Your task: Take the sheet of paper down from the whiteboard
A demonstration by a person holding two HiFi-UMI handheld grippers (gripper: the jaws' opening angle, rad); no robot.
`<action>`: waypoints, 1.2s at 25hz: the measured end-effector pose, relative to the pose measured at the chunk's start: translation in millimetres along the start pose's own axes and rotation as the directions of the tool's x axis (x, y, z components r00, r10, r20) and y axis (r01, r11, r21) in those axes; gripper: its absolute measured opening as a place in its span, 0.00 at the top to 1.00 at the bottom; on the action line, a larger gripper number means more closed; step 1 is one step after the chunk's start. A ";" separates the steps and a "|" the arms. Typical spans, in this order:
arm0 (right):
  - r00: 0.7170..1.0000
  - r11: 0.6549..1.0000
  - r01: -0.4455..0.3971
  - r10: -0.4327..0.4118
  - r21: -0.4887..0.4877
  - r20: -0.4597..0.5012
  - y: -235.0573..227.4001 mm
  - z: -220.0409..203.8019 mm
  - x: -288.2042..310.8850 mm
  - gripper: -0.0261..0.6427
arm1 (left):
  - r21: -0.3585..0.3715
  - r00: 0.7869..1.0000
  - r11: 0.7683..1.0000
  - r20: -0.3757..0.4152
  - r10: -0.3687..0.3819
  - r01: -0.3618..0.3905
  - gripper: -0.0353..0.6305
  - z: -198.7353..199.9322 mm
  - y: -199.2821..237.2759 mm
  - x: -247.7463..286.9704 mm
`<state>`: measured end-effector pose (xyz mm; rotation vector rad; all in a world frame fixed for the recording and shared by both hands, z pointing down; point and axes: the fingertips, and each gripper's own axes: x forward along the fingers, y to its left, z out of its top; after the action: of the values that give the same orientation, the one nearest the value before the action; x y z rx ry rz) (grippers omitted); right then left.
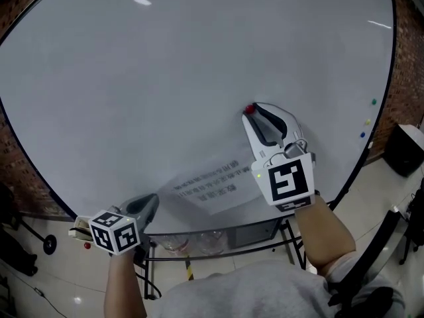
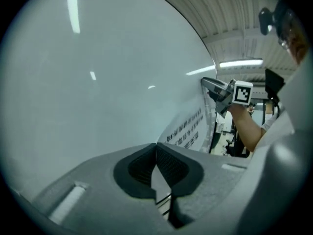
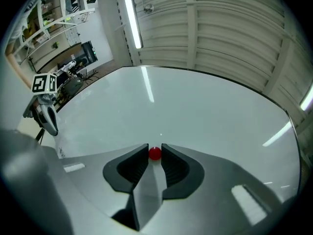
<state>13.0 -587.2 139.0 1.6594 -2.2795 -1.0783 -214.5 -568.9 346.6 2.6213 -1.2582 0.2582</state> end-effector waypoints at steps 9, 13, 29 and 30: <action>1.000 1.000 0.012 -0.011 0.019 -0.007 -0.4 1.6 1.6 0.85 | 0.001 0.998 0.999 0.035 -0.047 0.047 0.94 6.6 -14.8 -7.3; 0.999 0.999 0.042 -0.043 0.020 0.011 -5.7 7.4 -3.8 0.80 | 0.003 0.997 0.998 0.043 -0.066 0.066 0.94 8.3 -19.7 -6.1; 0.828 0.808 -0.346 0.502 0.477 -0.250 180.8 -94.0 -87.5 0.96 | -0.001 0.990 0.991 0.054 -0.133 0.134 0.94 -39.7 -41.6 21.6; 0.799 0.766 -0.351 0.545 0.538 -0.255 191.8 -102.0 -96.0 0.96 | 0.004 0.989 0.990 0.056 -0.140 0.140 0.94 -41.7 -46.6 20.1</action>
<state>-50.4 -524.0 359.0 1.1583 -2.5597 -0.0588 -168.1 -544.1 386.0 2.7191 -1.0836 0.1610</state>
